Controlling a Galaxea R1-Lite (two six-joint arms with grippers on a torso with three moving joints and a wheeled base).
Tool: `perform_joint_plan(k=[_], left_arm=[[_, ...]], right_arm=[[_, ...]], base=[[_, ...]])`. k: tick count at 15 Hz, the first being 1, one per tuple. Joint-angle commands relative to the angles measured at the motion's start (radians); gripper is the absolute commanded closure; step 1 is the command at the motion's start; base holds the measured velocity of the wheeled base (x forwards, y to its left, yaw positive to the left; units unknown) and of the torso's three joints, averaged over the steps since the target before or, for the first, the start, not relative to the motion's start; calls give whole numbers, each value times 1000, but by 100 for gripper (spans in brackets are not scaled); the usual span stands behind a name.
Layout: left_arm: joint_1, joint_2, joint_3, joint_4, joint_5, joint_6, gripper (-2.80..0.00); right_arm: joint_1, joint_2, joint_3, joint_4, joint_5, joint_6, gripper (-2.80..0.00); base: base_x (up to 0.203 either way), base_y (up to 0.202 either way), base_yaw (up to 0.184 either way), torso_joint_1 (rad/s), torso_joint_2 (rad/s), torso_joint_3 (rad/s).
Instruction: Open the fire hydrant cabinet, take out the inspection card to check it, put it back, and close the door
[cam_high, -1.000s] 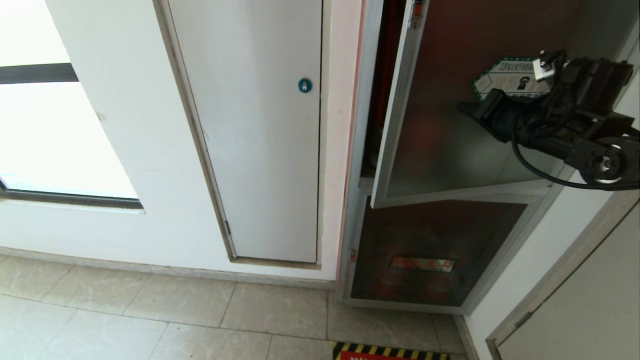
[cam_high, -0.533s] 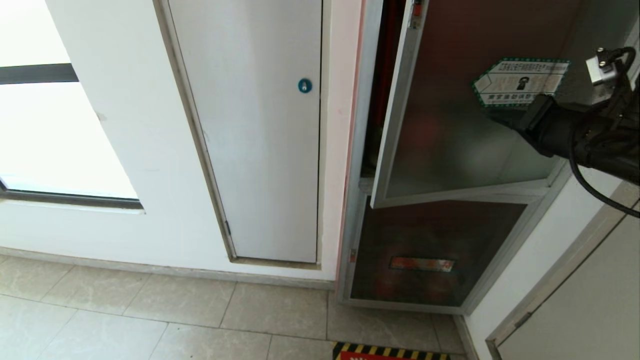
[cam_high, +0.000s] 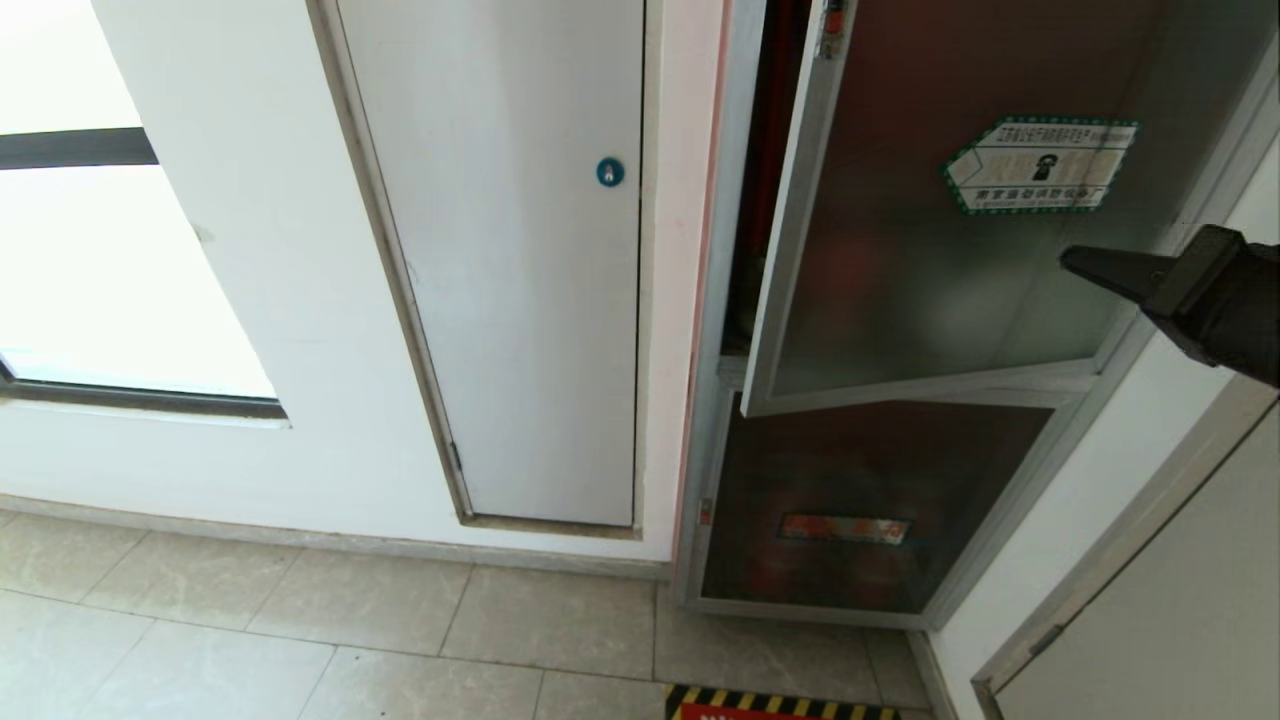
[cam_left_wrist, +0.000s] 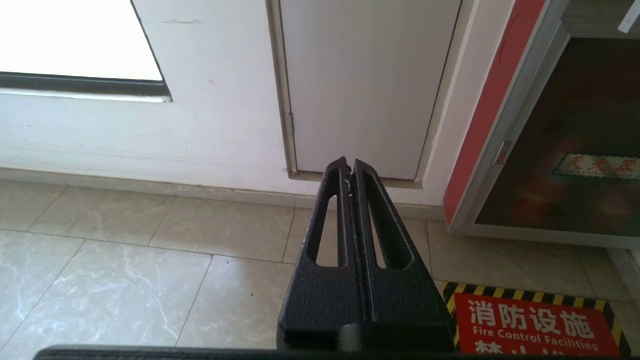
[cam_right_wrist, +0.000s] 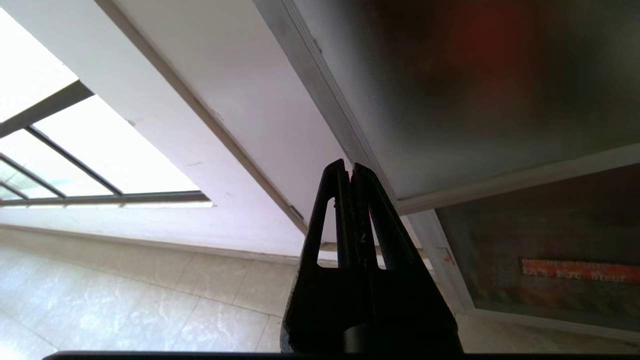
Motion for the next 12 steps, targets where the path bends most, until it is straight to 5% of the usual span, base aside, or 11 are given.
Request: perform_joint_plan(k=[1, 12], left_arm=[[0, 1, 5, 0, 0, 0, 0], [0, 1, 5, 0, 0, 0, 0]], right_arm=[[-1, -94, 54, -3, 2, 3, 0], [-5, -555, 388, 68, 5, -2, 0]], base=[[0, 0, 0, 0, 0, 0], [0, 0, 0, 0, 0, 0]])
